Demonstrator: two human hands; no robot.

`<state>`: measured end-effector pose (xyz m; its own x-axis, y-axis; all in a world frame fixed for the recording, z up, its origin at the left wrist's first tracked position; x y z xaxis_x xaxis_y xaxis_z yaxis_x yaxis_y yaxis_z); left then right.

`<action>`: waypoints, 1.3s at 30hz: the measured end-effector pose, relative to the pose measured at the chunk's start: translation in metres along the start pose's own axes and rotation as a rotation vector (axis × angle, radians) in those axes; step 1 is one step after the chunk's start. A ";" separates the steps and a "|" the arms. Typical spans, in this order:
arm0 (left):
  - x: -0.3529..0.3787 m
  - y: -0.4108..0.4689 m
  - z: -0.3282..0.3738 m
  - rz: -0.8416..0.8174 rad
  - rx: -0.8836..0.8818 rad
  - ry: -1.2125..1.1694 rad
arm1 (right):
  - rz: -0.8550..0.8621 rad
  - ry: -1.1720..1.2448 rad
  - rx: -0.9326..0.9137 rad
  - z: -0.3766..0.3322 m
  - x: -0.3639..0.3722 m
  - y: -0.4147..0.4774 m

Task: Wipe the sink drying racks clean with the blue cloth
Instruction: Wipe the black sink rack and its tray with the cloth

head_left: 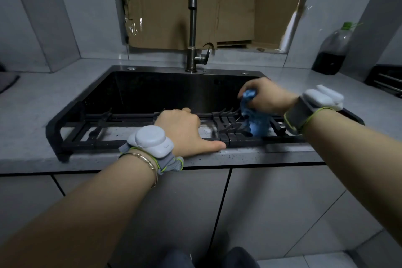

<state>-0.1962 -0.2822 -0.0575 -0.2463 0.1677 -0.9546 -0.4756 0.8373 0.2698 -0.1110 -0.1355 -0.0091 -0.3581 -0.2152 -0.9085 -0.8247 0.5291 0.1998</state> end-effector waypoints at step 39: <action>-0.004 -0.001 0.002 0.064 0.013 0.012 | -0.171 -0.189 -0.221 -0.050 0.039 0.008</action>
<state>-0.1929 -0.2830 -0.0543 -0.2856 0.2147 -0.9340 -0.4479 0.8317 0.3282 -0.1537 -0.1807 -0.0250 -0.1361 -0.1189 -0.9835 -0.9483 0.3030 0.0946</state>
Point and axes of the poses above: each hand's wrist, its own y-axis towards the middle knuckle, its own x-axis out of the palm, z = x × y, the point moved 8 cm from there along y, towards the middle knuckle, and after that the axes turned 5 degrees about -x, right-handed, at the moved point
